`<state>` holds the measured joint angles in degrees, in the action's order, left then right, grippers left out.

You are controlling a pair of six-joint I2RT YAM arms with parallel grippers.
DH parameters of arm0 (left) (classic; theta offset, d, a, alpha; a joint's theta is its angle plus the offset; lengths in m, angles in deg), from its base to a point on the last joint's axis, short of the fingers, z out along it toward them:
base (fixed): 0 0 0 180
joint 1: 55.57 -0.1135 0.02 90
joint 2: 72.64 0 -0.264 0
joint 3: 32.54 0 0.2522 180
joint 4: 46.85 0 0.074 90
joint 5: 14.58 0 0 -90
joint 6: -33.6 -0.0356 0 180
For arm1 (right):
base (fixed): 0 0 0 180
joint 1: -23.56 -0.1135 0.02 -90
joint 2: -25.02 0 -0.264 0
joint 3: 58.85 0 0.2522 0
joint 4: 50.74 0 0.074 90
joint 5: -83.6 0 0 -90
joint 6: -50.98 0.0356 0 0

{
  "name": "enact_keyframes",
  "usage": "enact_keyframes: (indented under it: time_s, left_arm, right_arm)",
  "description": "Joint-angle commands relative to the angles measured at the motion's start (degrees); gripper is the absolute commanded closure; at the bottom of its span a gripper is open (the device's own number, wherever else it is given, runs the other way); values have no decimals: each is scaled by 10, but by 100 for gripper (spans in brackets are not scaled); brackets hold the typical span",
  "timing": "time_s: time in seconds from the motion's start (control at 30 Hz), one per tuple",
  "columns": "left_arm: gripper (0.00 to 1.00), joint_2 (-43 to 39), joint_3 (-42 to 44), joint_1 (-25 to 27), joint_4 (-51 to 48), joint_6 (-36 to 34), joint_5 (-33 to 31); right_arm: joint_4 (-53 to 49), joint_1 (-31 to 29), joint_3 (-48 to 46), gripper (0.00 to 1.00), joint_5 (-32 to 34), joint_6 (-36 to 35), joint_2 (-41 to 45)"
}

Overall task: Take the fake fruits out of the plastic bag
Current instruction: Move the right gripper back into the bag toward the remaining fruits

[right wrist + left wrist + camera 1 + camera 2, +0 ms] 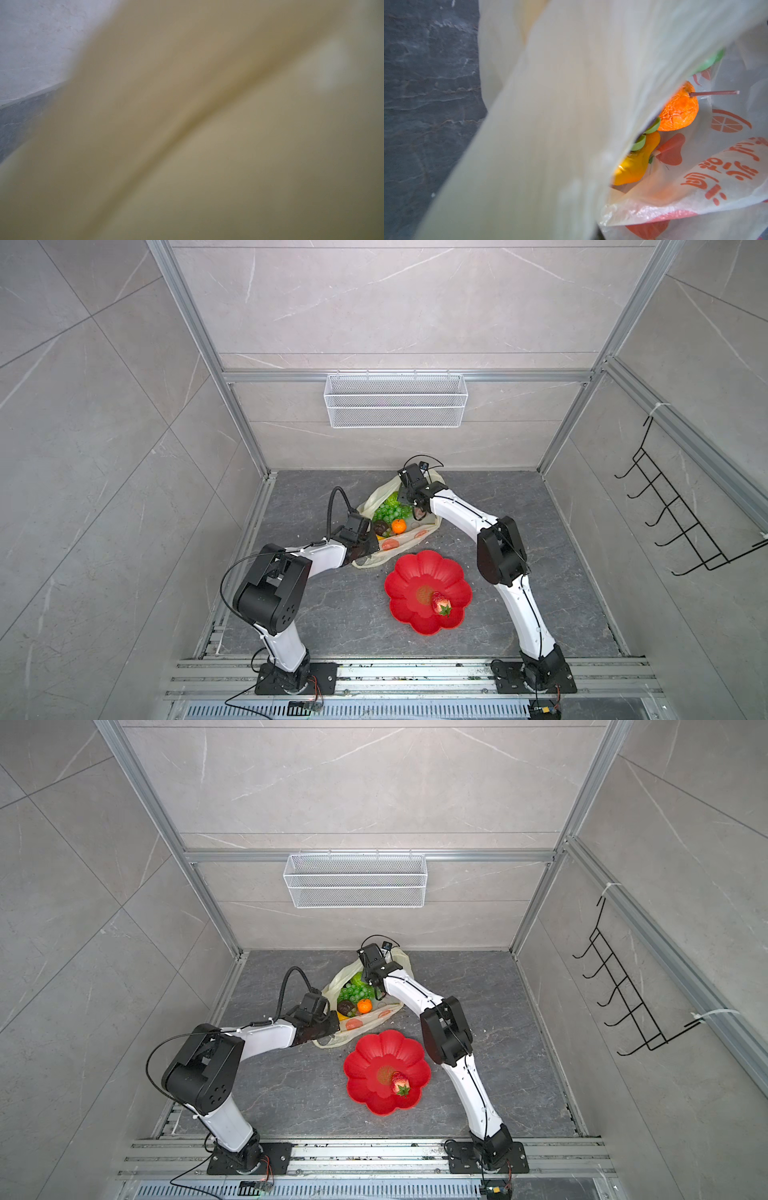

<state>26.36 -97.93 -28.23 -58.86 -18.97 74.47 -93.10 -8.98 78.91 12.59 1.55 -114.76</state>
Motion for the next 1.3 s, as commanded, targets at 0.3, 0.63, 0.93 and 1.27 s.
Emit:
enact_keyframes:
  time_s: [0.3, 0.63, 0.93, 1.27]
  left_arm:
    - [95, -31, 6, 13, 26, -22, 9]
    - [95, -36, 13, 19, 42, -26, 13]
    - [95, -37, 18, 23, 48, -28, 2]
    - [95, -28, 12, 23, 44, -25, 10]
  right_arm:
    - [-150, 8, 236, 32, 35, 20, -166]
    - [-160, 26, 304, 25, 9, 20, -219]
    - [-147, 39, 339, 26, -33, -4, -220]
    - [-25, 35, 166, 29, -77, -60, -94]
